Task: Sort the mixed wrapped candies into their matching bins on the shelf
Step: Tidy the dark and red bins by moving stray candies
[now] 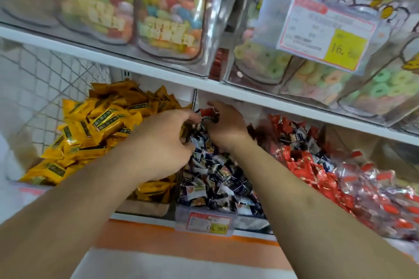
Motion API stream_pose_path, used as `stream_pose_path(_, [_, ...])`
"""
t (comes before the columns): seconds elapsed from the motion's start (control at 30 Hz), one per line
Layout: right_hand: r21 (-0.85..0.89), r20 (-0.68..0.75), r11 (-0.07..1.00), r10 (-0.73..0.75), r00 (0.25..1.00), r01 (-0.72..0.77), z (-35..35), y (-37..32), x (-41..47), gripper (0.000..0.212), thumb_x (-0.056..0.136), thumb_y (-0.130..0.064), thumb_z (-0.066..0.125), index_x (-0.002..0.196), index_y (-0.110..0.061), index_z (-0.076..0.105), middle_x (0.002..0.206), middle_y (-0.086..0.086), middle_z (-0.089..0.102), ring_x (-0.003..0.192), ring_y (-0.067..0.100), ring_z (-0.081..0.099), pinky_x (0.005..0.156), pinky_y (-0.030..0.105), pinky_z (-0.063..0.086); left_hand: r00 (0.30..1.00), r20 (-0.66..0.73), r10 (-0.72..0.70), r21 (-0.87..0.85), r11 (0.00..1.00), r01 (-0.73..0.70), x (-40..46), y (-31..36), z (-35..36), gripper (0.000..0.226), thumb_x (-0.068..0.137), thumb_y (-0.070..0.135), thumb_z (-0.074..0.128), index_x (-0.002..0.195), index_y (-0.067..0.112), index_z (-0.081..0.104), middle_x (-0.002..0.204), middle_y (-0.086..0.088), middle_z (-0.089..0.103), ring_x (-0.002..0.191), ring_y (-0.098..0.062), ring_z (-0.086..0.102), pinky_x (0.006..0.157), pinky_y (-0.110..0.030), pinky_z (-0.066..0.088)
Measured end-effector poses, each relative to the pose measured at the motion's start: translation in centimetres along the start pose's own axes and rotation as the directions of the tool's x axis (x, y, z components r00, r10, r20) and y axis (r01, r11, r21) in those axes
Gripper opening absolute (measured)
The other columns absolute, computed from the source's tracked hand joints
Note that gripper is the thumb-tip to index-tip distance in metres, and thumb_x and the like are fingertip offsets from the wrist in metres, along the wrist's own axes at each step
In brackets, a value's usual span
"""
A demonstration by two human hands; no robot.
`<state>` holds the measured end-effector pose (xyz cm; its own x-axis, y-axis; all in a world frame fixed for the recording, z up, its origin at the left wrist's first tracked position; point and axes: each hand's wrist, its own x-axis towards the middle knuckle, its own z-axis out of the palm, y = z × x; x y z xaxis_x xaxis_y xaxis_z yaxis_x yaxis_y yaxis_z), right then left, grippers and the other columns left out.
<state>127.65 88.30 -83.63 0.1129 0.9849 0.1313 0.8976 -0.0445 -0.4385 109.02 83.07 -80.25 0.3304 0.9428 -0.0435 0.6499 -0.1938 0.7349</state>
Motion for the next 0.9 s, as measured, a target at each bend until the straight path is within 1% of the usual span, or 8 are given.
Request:
stream_pose_path(0.13, [-0.13, -0.111, 0.991, 0.027, 0.993, -0.041, 1.4, 0.0, 2.3, 0.011, 0.088, -0.032, 0.068, 0.098, -0.035, 0.072, 0.104, -0.004, 0.074, 0.099, 0.021, 0.068, 0.09, 0.037, 0.058, 1.0, -0.005, 0.027, 0.032, 0.999, -0.027, 0.1, -0.1, -0.1, 0.051, 0.097, 0.03, 0.069, 0.138, 0.051, 0.045, 0.148, 0.016, 0.047, 0.106, -0.011, 0.065, 0.087, -0.037, 0.06])
stream_pose_path(0.3, [-0.045, -0.12, 0.997, 0.054, 0.991, -0.06, 0.5, -0.1, 1.1, 0.006, 0.087, -0.027, 0.072, 0.086, -0.033, 0.075, 0.095, -0.009, 0.075, 0.092, 0.014, 0.069, 0.089, 0.035, 0.057, 0.999, -0.017, 0.036, 0.043, 0.998, -0.035, -0.1, 0.1, -0.2, 0.05, 0.097, 0.028, 0.068, 0.138, 0.048, 0.047, 0.15, 0.014, 0.047, 0.113, -0.013, 0.063, 0.079, -0.03, 0.058])
stream_pose_path(0.4, [0.047, -0.129, 0.999, 0.026, 0.991, -0.02, -2.1, -0.7, -1.9, 0.006, 0.093, -0.027, 0.069, 0.093, -0.028, 0.075, 0.1, -0.01, 0.074, 0.093, 0.011, 0.065, 0.085, 0.026, 0.051, 1.0, -0.018, 0.022, 0.07, 0.997, -0.02, -0.5, 0.5, -0.2, 0.047, 0.098, 0.029, 0.067, 0.137, 0.047, 0.049, 0.143, 0.007, 0.054, 0.095, -0.011, 0.068, 0.063, -0.029, 0.057])
stream_pose_path(0.5, [0.061, -0.214, 0.997, -0.032, 0.976, 0.046, -6.3, -0.6, -6.5, 0.009, 0.096, -0.024, 0.067, 0.1, -0.025, 0.075, 0.095, -0.011, 0.073, 0.084, 0.006, 0.063, 0.071, 0.01, 0.044, 0.999, -0.028, 0.029, 0.097, 0.995, -0.026, -1.3, 1.0, -0.3, 0.045, 0.098, 0.028, 0.068, 0.136, 0.045, 0.051, 0.135, 0.004, 0.059, 0.1, -0.012, 0.067, 0.064, -0.026, 0.053])
stream_pose_path(0.6, [-0.042, -0.309, 0.998, 0.027, 0.951, -0.042, -9.7, 2.1, -10.6, 0.017, 0.095, -0.033, 0.065, 0.102, -0.023, 0.077, 0.085, 0.0, 0.075, 0.082, 0.021, 0.068, 0.071, 0.026, 0.047, 0.995, -0.061, 0.08, 0.189, 0.98, -0.067, -2.3, 2.0, -0.2, 0.048, 0.097, 0.026, 0.07, 0.139, 0.039, 0.052, 0.143, 0.006, 0.054, 0.109, -0.014, 0.058, 0.078, -0.023, 0.044])
stream_pose_path(0.7, [-0.1, -0.365, 0.984, 0.103, 0.925, -0.149, -11.8, 5.7, -13.6, 0.02, 0.094, -0.031, 0.066, 0.106, -0.018, 0.075, 0.097, 0.007, 0.075, 0.095, 0.03, 0.068, 0.082, 0.036, 0.051, 0.974, -0.111, 0.197, 0.235, 0.958, -0.167, -3.2, 3.1, 0.4, 0.044, 0.096, 0.022, 0.07, 0.136, 0.035, 0.057, 0.145, 0.01, 0.052, 0.124, -0.013, 0.052, 0.097, -0.025, 0.042])
stream_pose_path(0.8, [-0.075, -0.273, 0.968, 0.211, 0.939, -0.239, -12.6, 8.1, -15.8, 0.037, 0.091, -0.028, 0.07, 0.128, -0.022, 0.069, 0.126, 0.008, 0.071, 0.104, 0.03, 0.069, 0.094, 0.035, 0.052, 0.953, -0.075, 0.293, 0.225, 0.936, -0.27, -3.6, 4.4, 1.7, 0.04, 0.096, 0.021, 0.068, 0.134, 0.034, 0.059, 0.139, 0.016, 0.053, 0.118, -0.005, 0.052, 0.092, -0.017, 0.036])
stream_pose_path(0.9, [-0.008, -0.261, 0.966, 0.248, 0.933, -0.259, -13.0, 9.2, -16.5, 0.039, 0.092, -0.027, 0.069, 0.131, -0.023, 0.068, 0.132, 0.005, 0.068, 0.112, 0.028, 0.066, 0.097, 0.031, 0.048, 0.941, 0.003, 0.34, 0.198, 0.922, -0.334, -3.4, 5.3, 3.7, 0.042, 0.097, 0.029, 0.068, 0.136, 0.037, 0.056, 0.142, 0.018, 0.051, 0.117, -0.004, 0.053, 0.093, -0.019, 0.038])
